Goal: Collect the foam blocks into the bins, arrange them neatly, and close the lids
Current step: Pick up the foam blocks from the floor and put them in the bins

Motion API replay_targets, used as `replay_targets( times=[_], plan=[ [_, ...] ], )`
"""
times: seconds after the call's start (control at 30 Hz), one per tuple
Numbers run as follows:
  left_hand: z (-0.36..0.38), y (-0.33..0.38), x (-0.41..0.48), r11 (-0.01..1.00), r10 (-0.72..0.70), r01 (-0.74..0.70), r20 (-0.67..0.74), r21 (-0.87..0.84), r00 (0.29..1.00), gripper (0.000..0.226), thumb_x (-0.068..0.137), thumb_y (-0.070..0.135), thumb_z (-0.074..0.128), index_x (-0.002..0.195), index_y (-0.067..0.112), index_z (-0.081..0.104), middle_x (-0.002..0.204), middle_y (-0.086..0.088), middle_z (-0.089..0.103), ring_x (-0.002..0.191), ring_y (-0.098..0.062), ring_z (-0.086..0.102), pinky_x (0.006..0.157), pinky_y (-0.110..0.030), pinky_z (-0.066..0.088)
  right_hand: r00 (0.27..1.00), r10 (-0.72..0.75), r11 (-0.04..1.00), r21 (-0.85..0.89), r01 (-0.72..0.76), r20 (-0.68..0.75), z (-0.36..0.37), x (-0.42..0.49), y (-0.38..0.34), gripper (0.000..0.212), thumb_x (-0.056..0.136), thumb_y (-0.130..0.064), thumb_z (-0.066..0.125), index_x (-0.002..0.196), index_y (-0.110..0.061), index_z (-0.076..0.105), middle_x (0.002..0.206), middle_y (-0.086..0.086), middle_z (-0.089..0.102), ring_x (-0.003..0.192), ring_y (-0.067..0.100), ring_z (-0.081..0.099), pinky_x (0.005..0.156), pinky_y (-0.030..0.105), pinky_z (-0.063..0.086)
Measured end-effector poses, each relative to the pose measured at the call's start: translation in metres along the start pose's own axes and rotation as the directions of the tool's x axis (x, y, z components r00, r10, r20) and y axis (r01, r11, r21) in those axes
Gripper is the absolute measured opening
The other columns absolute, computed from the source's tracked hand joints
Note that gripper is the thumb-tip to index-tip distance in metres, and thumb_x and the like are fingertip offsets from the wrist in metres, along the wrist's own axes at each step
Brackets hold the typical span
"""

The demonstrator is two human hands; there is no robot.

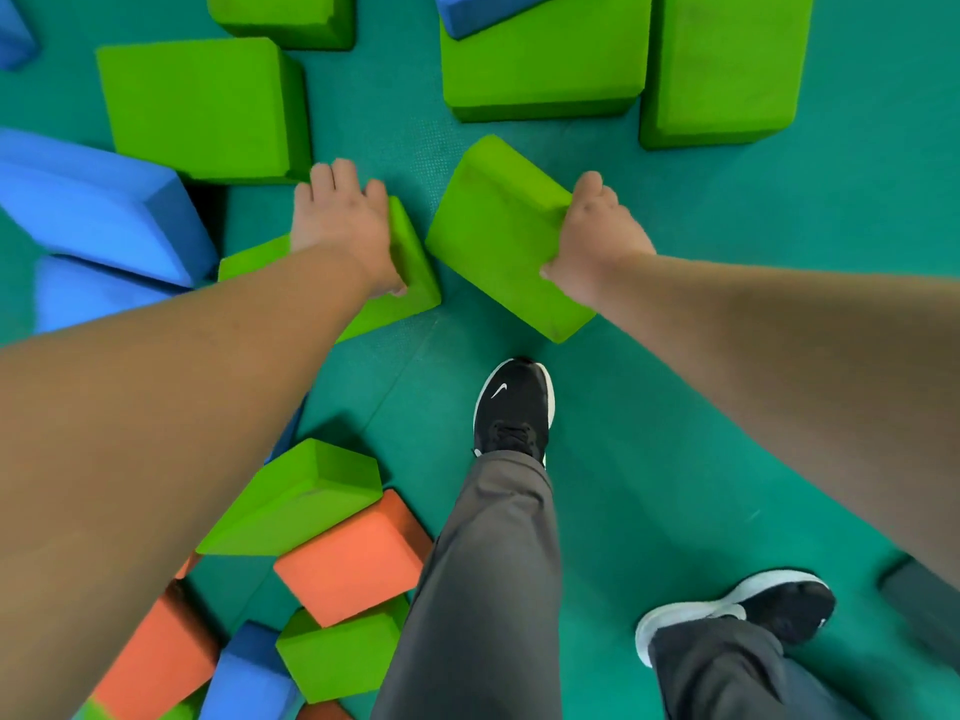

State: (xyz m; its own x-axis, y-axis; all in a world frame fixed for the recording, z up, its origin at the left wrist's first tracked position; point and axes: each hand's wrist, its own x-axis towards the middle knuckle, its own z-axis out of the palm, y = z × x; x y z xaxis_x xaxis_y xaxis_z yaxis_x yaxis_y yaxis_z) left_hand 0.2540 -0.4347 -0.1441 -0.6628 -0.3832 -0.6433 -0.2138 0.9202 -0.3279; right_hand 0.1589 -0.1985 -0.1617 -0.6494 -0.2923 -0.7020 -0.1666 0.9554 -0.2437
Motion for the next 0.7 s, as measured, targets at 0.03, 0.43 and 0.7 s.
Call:
replay_targets(
  times=[0.03,0.43,0.7],
  plan=[
    [0.002,0.008,-0.007,1.0,0.02,-0.02,-0.016,-0.008,1.0,0.107,0.054,0.072,0.087,0.131,0.011,0.045,0.132,-0.019,0.042,0.123,-0.038,0.042,0.101,-0.047,0.041,0.999,0.028,1.0,0.012,-0.028,0.019,-0.001,-0.004,0.002,0.057,0.085,-0.013,0.08,0.115,-0.016,0.032,0.113,0.008,0.045,0.111,0.035,0.056,0.08,0.043,0.042],
    [-0.008,0.142,-0.093,0.958,0.209,-0.161,0.193,-0.239,0.959,0.084,0.075,0.05,0.084,0.134,0.011,0.039,0.136,-0.015,0.052,0.125,-0.039,0.056,0.095,-0.049,0.05,0.862,0.458,0.88,0.021,-0.474,0.217,0.017,-0.106,0.125,0.076,0.078,-0.02,0.078,0.137,-0.012,0.031,0.134,0.014,0.041,0.119,0.038,0.052,0.083,0.048,0.045],
    [-0.061,0.212,-0.14,0.932,0.348,-0.336,0.078,-0.138,0.934,0.068,0.073,0.04,0.082,0.12,0.012,0.041,0.122,-0.014,0.053,0.115,-0.039,0.058,0.09,-0.049,0.052,0.838,0.514,0.799,0.253,-0.545,0.182,0.003,-0.196,0.262,0.109,0.083,-0.03,0.078,0.159,-0.003,0.004,0.154,0.019,0.03,0.131,0.04,0.051,0.096,0.044,0.049]
  ],
)
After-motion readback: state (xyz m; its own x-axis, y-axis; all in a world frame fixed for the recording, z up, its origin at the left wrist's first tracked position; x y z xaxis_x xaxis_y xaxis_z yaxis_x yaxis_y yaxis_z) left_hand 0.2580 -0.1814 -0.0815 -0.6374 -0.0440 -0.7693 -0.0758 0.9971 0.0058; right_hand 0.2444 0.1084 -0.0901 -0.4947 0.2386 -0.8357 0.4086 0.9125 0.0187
